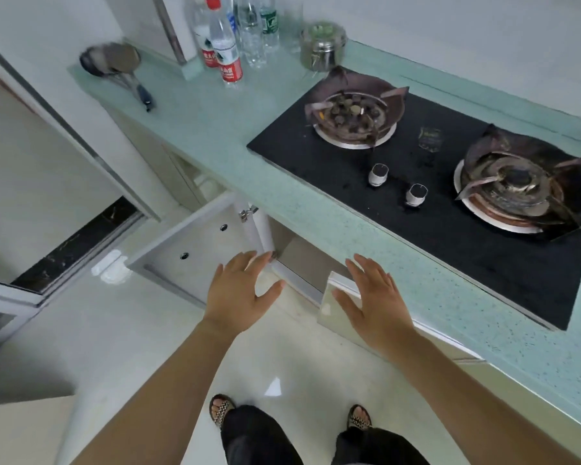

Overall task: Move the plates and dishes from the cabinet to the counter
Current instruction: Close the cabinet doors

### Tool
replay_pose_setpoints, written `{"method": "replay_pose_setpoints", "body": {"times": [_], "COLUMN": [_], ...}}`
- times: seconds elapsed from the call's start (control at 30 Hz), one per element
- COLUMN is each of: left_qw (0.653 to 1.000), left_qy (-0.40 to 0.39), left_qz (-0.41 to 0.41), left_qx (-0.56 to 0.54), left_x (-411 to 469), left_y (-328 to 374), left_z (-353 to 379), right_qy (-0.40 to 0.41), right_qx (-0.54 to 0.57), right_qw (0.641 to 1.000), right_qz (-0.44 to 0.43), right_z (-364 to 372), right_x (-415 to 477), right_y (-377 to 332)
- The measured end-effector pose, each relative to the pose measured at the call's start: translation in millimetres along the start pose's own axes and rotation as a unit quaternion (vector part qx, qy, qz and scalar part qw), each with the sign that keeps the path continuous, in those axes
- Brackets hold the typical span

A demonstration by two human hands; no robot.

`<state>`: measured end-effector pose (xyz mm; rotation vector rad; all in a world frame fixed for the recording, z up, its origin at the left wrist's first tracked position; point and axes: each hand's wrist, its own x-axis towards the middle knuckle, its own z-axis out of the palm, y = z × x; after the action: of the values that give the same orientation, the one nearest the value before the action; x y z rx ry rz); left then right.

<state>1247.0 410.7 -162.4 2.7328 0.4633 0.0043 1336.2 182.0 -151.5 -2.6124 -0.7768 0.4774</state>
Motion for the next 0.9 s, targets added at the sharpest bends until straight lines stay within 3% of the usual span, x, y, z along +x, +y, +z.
{"method": "replay_pose_setpoints", "body": {"times": [0.4,0.63,0.9], "left_qw": [0.993,0.983,0.967], "left_qy": [-0.030,-0.055,-0.106], "left_qz": [0.092,0.153,0.208], "left_qx": [0.060,0.086,0.097], "left_x": [74.9,176.1,271.1], "left_y": [-178.6,-220.6,-252.0], "left_z": [-84.6,-99.4,-105.6], "right_qy": [0.015,0.026,0.046], "right_qx": [0.002,-0.008,0.030], "right_qw": [0.996,0.994,0.976], "right_qz": [0.085,0.110,0.212], "right_z": [50.5,62.6,84.4], "right_x": [82.9,199.8,285.8], "right_y": [-164.3,-179.3,-171.8]}}
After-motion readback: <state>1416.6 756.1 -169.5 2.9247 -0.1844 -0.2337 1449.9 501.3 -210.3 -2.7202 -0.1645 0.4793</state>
